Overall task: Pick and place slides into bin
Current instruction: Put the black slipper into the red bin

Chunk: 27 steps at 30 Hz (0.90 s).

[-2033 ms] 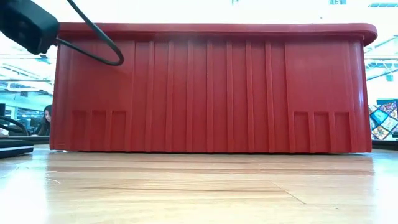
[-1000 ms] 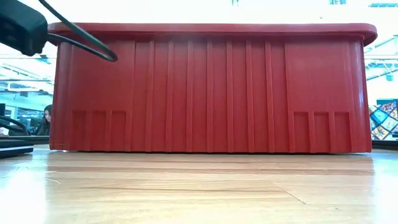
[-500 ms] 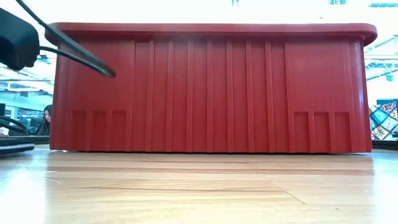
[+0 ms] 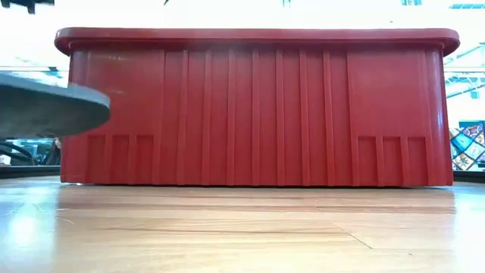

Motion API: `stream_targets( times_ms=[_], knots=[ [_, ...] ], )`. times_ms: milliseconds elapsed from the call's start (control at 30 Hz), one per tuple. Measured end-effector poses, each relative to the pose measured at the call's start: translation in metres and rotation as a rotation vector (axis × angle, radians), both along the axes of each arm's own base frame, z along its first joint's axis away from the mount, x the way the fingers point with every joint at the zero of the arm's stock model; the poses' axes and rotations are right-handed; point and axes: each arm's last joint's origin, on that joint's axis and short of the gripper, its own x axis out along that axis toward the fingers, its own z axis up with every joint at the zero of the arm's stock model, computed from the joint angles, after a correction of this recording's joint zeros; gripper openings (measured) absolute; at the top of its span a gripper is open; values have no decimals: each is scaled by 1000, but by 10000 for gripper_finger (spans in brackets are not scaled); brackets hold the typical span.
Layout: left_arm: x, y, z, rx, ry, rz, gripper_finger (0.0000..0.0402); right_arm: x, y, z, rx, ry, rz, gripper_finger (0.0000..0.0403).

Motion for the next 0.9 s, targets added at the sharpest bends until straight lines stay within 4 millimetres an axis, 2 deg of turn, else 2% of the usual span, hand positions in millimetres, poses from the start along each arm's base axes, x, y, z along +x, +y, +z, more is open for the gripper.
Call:
stream_targets(
  times_ms=[133, 267, 433, 567, 733, 800, 900],
  knots=[
    [5, -14, 23, -77, -196, -25, 3, 0, 0, 0, 0, 4, 0, 0],
    [12, -20, 52, -64, -287, -81, 2, 0, 0, 0, -7, 4, 0, 0],
    [17, -6, 95, 16, -255, -166, 1, 0, 0, 0, -25, 5, 1, 0],
    [12, 23, 151, 113, -273, -184, 1, 0, 0, 0, -37, 6, 2, 0],
    [2, 73, 227, 380, -485, -53, 1, 0, 0, 0, -41, 6, 2, 0],
    [-1, 96, 250, 488, -561, 16, 1, 0, 0, 0, -41, 6, 2, 0],
    [-2, 133, 273, 652, -592, 148, 1, 0, 0, 0, -41, 6, 2, 0]
  ],
)
